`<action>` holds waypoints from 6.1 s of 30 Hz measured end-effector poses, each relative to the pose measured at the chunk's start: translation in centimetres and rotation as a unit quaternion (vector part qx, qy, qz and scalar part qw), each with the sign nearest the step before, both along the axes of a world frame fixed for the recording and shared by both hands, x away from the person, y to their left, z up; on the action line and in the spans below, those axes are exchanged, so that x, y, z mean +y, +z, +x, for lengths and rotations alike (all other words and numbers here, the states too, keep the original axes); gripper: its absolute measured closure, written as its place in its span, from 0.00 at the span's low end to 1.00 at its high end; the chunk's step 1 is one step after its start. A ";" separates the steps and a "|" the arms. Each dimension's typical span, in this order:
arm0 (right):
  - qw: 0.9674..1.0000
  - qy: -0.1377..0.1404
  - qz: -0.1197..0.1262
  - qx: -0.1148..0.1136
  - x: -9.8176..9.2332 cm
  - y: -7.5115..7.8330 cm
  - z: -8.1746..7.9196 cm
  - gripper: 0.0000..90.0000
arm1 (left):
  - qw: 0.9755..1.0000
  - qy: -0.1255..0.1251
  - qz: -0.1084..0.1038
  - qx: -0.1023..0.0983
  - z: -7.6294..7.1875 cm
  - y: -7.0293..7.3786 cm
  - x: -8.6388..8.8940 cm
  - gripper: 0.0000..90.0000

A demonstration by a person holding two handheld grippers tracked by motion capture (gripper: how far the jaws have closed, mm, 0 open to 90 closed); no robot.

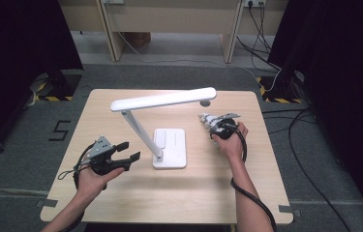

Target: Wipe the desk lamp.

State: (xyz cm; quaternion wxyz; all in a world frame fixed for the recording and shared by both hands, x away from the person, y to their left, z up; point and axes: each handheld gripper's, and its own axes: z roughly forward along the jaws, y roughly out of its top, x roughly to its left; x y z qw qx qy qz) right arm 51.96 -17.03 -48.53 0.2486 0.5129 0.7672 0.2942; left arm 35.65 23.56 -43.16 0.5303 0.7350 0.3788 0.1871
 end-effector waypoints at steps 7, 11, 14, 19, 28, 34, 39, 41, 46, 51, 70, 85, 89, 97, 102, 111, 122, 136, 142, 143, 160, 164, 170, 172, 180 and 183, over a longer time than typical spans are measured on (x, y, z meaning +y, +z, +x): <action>1.000 0.000 -0.015 0.020 0.0 -1.5 0.3 0.73 | 1.000 0.001 0.002 0.002 -0.4 -0.2 0.3 0.39; 1.000 -0.003 -0.013 0.016 -0.1 -1.2 -0.1 0.87 | 1.000 0.005 -0.001 0.004 -0.6 -0.4 0.5 0.39; 1.000 0.003 -0.010 0.007 -0.1 -0.7 -0.5 0.88 | 1.000 0.006 -0.003 0.005 -0.7 -0.6 0.4 0.39; 1.000 0.013 -0.002 -0.010 0.1 0.3 -1.4 0.88 | 1.000 -0.001 -0.001 0.006 -0.5 -0.6 -0.1 0.39; 0.999 0.030 0.008 -0.040 1.2 2.4 -3.5 0.88 | 1.000 -0.018 0.000 0.005 -0.3 -0.5 -1.0 0.39; 0.998 0.040 0.010 -0.052 2.0 3.5 -4.5 0.88 | 1.000 -0.019 -0.001 0.003 -0.4 -0.5 -0.9 0.39; 0.997 0.047 0.018 -0.060 2.4 4.1 -5.3 0.88 | 1.000 -0.021 -0.001 0.003 -0.5 -0.4 -1.0 0.39; 0.997 0.051 0.018 -0.062 2.5 4.2 -5.5 0.88 | 1.000 -0.021 -0.001 0.003 -0.6 -0.4 -1.1 0.39; 0.996 0.055 0.022 -0.066 2.8 4.3 -6.3 0.88 | 1.000 -0.023 0.003 0.002 -0.9 -0.2 -1.1 0.40; 0.995 0.061 0.028 -0.071 3.0 4.4 -7.8 0.88 | 1.000 -0.031 0.003 0.000 -1.2 0.1 -1.4 0.40; 0.989 0.118 0.035 -0.078 5.7 4.5 -12.8 0.88 | 0.998 -0.057 0.003 0.003 -1.4 0.0 -3.3 0.40; 0.985 0.152 0.029 -0.081 7.6 4.4 -14.9 0.88 | 0.997 -0.076 0.022 -0.004 -1.1 -0.3 -5.8 0.39; 0.984 0.158 0.028 -0.079 7.8 4.3 -15.4 0.88 | 0.996 -0.083 0.026 -0.013 -1.1 -0.1 -6.1 0.39; 0.982 0.172 0.026 -0.073 8.6 4.1 -16.1 0.88 | 0.993 -0.103 0.039 -0.039 -0.7 0.3 -7.6 0.38; 0.981 0.181 0.022 -0.071 8.8 4.3 -16.4 0.88 | 0.991 -0.111 0.045 -0.054 -0.2 0.4 -8.3 0.37; 0.978 0.198 0.015 -0.065 9.3 4.5 -16.7 0.88 | 0.988 -0.122 0.057 -0.071 0.7 0.3 -8.9 0.35; 0.976 0.209 0.010 -0.060 9.7 4.4 -16.9 0.88 | 0.985 -0.131 0.065 -0.088 1.1 0.6 -9.0 0.34; 0.971 0.232 0.003 -0.063 10.2 5.5 -17.2 0.88 | 0.979 -0.157 0.096 -0.088 1.7 -0.1 -9.0 0.32; 0.967 0.245 0.001 -0.063 10.3 5.9 -17.1 0.88 | 0.975 -0.170 0.112 -0.084 1.8 -0.4 -8.8 0.35; 0.967 0.245 0.001 -0.063 10.3 5.9 -17.1 0.88 | 0.975 -0.170 0.112 -0.084 1.8 -0.4 -8.8 0.36; 0.963 0.259 -0.003 -0.070 10.9 6.5 -17.2 0.88 | 0.970 -0.182 0.141 -0.073 1.9 -0.7 -8.5 0.69; 0.963 0.261 -0.003 -0.071 11.1 6.6 -17.2 0.88 | 0.975 -0.171 0.127 -0.058 1.7 -0.6 -8.5 0.79; 0.962 0.260 0.010 -0.081 11.3 6.8 -17.4 0.86 | 0.986 -0.150 0.073 -0.026 1.5 -0.4 -7.9 0.88; 0.961 0.261 0.020 -0.084 11.3 6.8 -17.4 0.83 | 0.987 -0.146 0.063 -0.021 1.5 -0.3 -7.7 0.89; 0.959 0.264 0.055 -0.089 11.3 7.2 -17.7 0.57 | 0.993 -0.112 0.023 -0.003 1.3 0.2 -6.5 0.89; 0.957 0.264 0.072 -0.092 10.8 7.8 -17.9 0.52 | 0.994 -0.103 0.023 -0.004 1.4 0.2 -6.0 0.89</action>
